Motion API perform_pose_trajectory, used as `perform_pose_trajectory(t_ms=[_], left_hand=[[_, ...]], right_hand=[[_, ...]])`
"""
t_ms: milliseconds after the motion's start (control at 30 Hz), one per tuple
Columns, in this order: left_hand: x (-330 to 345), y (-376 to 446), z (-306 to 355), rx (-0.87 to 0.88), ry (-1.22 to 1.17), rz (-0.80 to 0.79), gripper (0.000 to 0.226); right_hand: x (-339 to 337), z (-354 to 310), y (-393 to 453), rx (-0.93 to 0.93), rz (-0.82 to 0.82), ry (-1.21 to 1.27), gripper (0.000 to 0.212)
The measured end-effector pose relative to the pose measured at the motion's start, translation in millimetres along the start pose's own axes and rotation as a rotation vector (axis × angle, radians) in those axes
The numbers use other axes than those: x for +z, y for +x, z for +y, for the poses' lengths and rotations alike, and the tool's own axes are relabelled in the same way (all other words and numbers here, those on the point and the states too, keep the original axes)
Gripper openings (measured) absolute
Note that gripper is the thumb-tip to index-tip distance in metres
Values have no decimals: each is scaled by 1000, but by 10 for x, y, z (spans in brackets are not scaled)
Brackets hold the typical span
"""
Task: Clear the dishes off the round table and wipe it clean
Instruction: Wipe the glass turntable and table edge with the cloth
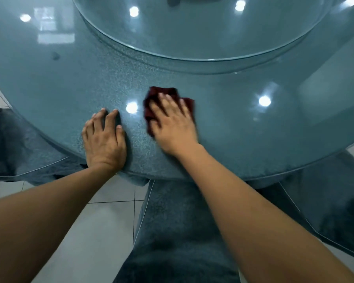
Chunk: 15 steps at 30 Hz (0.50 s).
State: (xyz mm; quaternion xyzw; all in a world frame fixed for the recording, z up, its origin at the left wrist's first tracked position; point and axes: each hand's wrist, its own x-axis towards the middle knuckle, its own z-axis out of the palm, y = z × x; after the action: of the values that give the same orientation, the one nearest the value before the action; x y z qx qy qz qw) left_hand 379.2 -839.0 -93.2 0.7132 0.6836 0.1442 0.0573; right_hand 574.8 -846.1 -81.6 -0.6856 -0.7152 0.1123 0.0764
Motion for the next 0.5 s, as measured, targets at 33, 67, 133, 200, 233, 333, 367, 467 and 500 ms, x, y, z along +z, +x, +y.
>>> perform_pose_trajectory(t_ms=[33, 67, 133, 200, 233, 333, 367, 467, 500], left_hand=[[-7, -2, 6, -5, -2, -4, 50], [-12, 1, 8, -9, -1, -4, 50], [-9, 1, 6, -10, 6, -9, 49], [-5, 11, 7, -11, 14, -22, 50], [-6, 16, 6, -17, 18, -26, 51], [-10, 20, 3, -16, 24, -23, 51], [-2, 19, -1, -16, 32, -29, 49], [17, 19, -15, -22, 31, -59, 48], [20, 18, -21, -19, 27, -64, 48]], right_hand=[[-57, 257, -143, 69, 26, -4, 60], [-115, 546, -293, 152, 68, -20, 61], [-226, 1100, -577, 317, 132, -49, 65], [-304, 1404, -702, 450, 128, -52, 67], [-320, 1438, -693, 507, 127, -47, 66], [-217, 1150, -554, 637, 171, -34, 65], [-154, 932, -511, 612, 179, -37, 65], [119, 15, -437, 353, 178, -30, 62], [205, -300, -422, 268, 162, -20, 61]])
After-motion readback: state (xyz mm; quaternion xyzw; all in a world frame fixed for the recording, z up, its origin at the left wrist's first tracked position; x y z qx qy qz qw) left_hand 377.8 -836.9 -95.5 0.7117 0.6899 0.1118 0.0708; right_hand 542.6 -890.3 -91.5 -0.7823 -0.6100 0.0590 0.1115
